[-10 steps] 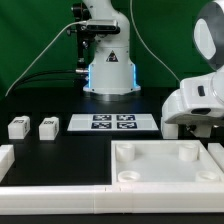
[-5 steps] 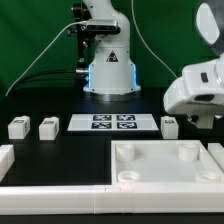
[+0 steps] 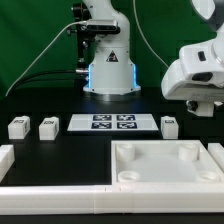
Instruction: Assemble one leg
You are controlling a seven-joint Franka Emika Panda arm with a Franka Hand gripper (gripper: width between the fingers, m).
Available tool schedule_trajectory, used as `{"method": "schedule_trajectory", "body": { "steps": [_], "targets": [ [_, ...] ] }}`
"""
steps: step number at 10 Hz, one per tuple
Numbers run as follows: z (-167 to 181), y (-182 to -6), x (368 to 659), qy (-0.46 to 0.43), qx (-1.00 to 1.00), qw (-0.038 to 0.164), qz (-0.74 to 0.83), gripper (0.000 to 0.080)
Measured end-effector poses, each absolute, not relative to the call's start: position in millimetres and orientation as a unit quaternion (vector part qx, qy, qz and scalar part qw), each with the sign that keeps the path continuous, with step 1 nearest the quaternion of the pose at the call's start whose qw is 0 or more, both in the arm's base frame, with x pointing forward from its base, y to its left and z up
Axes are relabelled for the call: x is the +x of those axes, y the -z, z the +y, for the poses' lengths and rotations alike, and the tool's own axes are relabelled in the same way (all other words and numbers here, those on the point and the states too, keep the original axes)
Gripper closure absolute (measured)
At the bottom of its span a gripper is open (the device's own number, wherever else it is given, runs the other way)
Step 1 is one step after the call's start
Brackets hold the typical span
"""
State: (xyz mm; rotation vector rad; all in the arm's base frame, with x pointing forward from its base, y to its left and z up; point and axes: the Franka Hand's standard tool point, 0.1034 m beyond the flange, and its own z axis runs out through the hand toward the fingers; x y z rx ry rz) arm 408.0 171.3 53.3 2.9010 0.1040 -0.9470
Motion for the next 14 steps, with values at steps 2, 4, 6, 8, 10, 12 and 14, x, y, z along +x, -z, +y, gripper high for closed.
{"method": "schedule_trajectory", "body": {
  "steps": [2, 4, 6, 8, 10, 12, 14],
  "targets": [
    [176.5, -52.7, 414.9, 0.199, 0.979, 0.026, 0.04, 0.0506],
    [170.1, -48.7, 408.8, 0.118, 0.992, 0.004, 0.054, 0.0506],
    [160.8, -57.0, 411.5, 0.1, 0.993, -0.001, 0.068, 0.0506],
    [148.1, -69.4, 428.7, 0.097, 0.992, -0.005, 0.082, 0.0506],
    [144.2, -80.0, 445.1, 0.101, 0.991, -0.006, 0.082, 0.0506],
    [145.2, -76.8, 445.6, 0.074, 0.994, -0.01, 0.082, 0.0506],
    [146.3, -75.8, 451.2, 0.04, 0.996, -0.017, 0.082, 0.0506]
  ]
}}
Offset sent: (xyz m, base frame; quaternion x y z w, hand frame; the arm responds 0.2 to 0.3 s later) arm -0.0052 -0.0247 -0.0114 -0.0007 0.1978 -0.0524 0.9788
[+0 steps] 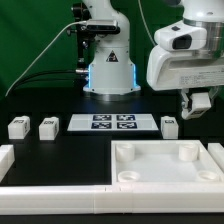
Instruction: Assemble one leg
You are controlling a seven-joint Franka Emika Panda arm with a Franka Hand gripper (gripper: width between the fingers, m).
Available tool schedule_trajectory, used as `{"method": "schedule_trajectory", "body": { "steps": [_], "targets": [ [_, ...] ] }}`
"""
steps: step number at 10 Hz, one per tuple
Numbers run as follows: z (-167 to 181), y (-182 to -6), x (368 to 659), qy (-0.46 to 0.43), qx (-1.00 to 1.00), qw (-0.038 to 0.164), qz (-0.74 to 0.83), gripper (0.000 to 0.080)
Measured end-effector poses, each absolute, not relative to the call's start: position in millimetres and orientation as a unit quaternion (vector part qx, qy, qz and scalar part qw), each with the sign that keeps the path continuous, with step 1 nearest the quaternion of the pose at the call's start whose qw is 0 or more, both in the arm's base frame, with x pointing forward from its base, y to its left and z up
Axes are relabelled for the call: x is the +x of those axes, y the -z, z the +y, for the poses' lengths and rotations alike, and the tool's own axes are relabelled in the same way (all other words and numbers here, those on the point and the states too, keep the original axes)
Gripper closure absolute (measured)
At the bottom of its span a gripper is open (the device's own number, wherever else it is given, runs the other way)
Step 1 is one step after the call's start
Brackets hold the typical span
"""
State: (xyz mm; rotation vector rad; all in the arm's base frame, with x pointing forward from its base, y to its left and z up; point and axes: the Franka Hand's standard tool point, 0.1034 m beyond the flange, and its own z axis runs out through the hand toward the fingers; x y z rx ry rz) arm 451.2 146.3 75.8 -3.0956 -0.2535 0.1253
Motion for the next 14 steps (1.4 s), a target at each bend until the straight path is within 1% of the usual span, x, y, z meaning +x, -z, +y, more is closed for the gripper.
{"method": "schedule_trajectory", "body": {
  "steps": [1, 2, 3, 4, 6, 7, 9, 11, 12, 13, 14],
  "targets": [
    [145.4, -76.8, 458.3, 0.011, -0.995, 0.025, -0.096, 0.0506],
    [143.7, -78.8, 459.4, 0.07, -0.992, 0.033, -0.104, 0.0506],
    [137.8, -78.8, 459.0, 0.085, -0.989, 0.032, -0.121, 0.0506],
    [131.8, -86.7, 469.8, 0.07, -0.989, 0.028, -0.13, 0.0506],
    [122.0, -106.7, 504.9, 0.077, -0.985, 0.026, -0.154, 0.0506],
    [119.6, -111.7, 517.5, 0.084, -0.984, 0.026, -0.155, 0.0506],
    [120.6, -109.0, 514.3, 0.086, -0.983, 0.026, -0.157, 0.0506],
    [120.2, -109.9, 517.4, 0.111, -0.981, 0.026, -0.157, 0.0506],
    [119.1, -111.3, 520.2, 0.145, -0.976, 0.027, -0.158, 0.0506],
    [112.5, -108.4, 517.2, 0.181, -0.969, 0.024, -0.165, 0.0506],
    [105.6, -106.2, 517.6, 0.157, -0.973, 0.021, -0.171, 0.0506]
  ]
}}
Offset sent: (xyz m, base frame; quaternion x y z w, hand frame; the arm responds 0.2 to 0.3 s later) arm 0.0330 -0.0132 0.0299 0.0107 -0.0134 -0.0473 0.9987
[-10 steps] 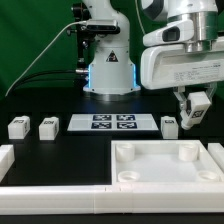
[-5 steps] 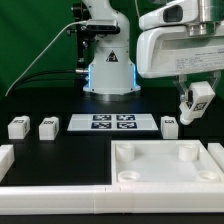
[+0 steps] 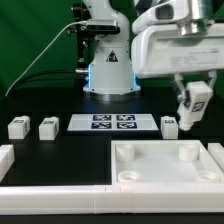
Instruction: Assemble one leg
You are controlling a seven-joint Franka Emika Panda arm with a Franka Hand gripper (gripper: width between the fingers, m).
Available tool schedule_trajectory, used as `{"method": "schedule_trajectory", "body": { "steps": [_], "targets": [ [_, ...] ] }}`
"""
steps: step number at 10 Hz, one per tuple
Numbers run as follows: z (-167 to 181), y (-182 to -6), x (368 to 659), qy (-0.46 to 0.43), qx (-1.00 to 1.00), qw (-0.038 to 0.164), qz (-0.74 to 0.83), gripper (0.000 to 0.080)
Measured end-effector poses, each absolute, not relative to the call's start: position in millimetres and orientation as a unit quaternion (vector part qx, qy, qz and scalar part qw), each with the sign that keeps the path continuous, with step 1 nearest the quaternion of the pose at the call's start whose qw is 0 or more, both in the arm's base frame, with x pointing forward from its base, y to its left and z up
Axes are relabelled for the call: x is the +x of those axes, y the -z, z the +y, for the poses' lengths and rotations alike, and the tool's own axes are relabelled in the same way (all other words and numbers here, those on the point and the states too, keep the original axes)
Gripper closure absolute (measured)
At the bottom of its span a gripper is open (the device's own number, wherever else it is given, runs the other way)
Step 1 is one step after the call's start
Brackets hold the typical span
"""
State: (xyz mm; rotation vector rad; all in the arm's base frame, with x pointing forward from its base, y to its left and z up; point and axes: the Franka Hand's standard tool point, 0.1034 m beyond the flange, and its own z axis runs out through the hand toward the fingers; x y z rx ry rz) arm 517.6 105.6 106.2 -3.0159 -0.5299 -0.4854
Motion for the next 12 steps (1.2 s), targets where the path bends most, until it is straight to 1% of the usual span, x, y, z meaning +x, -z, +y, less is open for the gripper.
{"method": "schedule_trajectory", "body": {
  "steps": [1, 3, 5, 9, 11, 12],
  "targets": [
    [102.5, -113.6, 533.1, 0.16, -0.971, 0.019, -0.177, 0.0506],
    [97.0, -114.9, 552.6, 0.167, -0.969, 0.017, -0.18, 0.0506],
    [99.7, -119.3, 570.9, 0.172, -0.968, 0.019, -0.179, 0.0506],
    [96.8, -118.5, 572.2, 0.175, -0.968, 0.017, -0.18, 0.0506],
    [94.4, -119.6, 575.0, 0.203, -0.962, 0.014, -0.18, 0.0506],
    [94.1, -117.2, 572.9, 0.197, -0.965, 0.017, -0.173, 0.0506]
  ]
}}
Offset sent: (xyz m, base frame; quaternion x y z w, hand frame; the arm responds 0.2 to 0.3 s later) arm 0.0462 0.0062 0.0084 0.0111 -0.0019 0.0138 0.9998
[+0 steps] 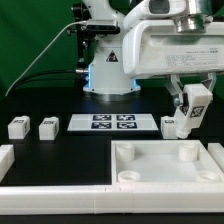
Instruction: Assemble one leg
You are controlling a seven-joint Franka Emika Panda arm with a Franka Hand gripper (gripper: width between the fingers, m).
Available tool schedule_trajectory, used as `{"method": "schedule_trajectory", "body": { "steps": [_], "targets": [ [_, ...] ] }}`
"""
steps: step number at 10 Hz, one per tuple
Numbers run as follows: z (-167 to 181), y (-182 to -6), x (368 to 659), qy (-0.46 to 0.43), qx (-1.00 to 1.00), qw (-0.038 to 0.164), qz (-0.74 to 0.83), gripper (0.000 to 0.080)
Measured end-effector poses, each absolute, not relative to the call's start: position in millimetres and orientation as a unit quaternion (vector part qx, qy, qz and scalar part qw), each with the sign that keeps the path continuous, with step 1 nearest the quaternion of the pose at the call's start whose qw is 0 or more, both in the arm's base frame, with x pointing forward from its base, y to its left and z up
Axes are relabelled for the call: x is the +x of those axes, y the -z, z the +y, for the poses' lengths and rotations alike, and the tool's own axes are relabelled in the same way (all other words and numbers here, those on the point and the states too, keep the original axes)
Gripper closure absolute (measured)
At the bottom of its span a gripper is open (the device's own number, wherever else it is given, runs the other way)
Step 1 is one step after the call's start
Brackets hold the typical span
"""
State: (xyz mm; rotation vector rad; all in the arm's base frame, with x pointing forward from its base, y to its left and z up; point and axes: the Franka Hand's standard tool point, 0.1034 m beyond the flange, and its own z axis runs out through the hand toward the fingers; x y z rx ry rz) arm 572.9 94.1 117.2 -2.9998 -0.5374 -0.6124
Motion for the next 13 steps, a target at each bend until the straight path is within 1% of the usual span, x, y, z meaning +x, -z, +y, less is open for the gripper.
{"method": "schedule_trajectory", "body": {
  "steps": [1, 2, 3, 5, 9, 10, 11, 12, 13],
  "targets": [
    [94.4, -116.5, 573.8, 0.196, -0.971, 0.025, -0.136, 0.0506],
    [102.2, -112.5, 573.6, 0.193, -0.974, 0.034, -0.111, 0.0506],
    [104.9, -110.3, 576.9, 0.19, -0.975, 0.036, -0.109, 0.0506],
    [101.4, -102.3, 587.1, 0.202, -0.972, 0.034, -0.114, 0.0506],
    [100.0, -99.9, 586.6, 0.22, -0.968, 0.031, -0.118, 0.0506],
    [96.8, -105.6, 594.2, 0.261, -0.957, 0.025, -0.122, 0.0506],
    [89.7, -104.0, 599.4, 0.313, -0.942, 0.018, -0.12, 0.0506],
    [91.1, -90.4, 599.8, 0.262, -0.957, 0.024, -0.122, 0.0506],
    [89.6, -104.5, 613.2, 0.273, -0.954, 0.023, -0.122, 0.0506]
  ]
}}
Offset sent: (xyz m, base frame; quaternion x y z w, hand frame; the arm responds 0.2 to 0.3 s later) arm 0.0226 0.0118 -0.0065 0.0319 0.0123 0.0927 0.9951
